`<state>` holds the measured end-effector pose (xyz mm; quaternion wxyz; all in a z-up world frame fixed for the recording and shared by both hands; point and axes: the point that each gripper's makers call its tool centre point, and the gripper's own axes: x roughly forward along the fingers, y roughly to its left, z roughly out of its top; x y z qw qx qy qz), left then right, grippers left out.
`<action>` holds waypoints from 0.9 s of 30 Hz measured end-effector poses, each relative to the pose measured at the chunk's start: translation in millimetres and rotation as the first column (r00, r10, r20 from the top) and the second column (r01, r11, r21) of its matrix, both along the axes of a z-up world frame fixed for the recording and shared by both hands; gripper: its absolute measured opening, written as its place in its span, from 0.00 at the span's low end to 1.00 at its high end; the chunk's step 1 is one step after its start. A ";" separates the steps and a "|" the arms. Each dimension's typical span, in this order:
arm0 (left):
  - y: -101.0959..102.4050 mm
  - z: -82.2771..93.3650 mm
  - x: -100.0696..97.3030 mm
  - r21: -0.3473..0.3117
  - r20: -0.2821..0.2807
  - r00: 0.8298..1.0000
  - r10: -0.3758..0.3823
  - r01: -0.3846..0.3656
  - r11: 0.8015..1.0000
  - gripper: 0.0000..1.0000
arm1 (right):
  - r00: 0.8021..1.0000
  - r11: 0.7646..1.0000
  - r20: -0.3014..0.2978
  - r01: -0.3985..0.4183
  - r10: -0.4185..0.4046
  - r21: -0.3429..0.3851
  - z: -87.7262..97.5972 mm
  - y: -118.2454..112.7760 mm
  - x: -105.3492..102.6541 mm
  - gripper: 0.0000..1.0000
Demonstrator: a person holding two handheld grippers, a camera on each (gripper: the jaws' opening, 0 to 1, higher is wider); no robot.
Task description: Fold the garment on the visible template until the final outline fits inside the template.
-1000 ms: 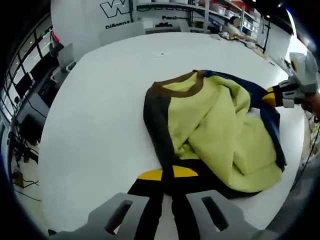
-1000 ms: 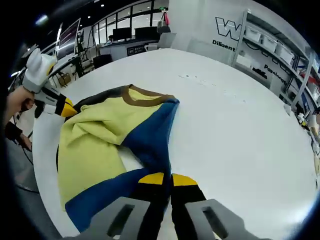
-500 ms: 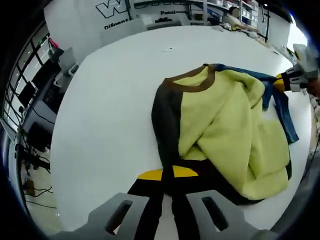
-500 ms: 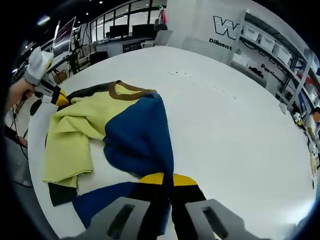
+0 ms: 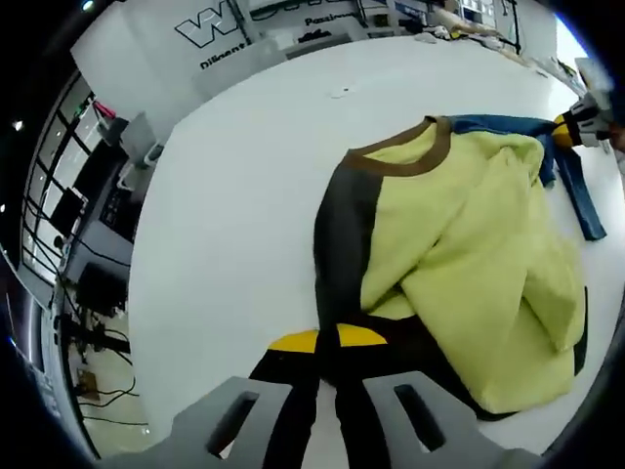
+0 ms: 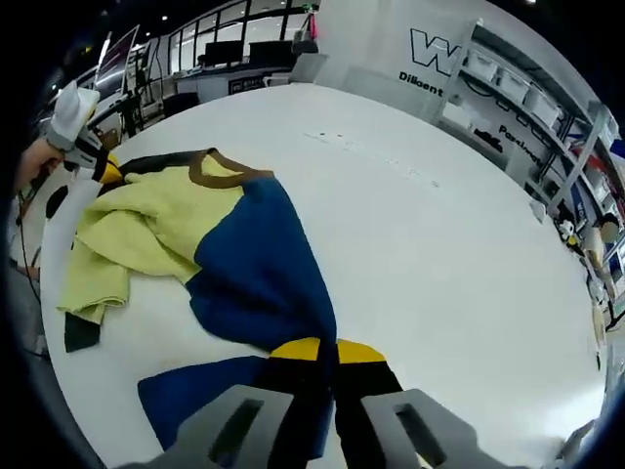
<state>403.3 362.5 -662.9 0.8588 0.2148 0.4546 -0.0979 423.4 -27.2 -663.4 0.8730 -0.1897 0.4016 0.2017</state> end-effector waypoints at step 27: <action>-10.3 17.1 -15.8 -0.193 0.081 0.991 0.106 -0.089 0.977 0.53 | 0.999 0.985 -0.003 0.045 -0.045 0.166 15.6 24.6 -23.2 0.42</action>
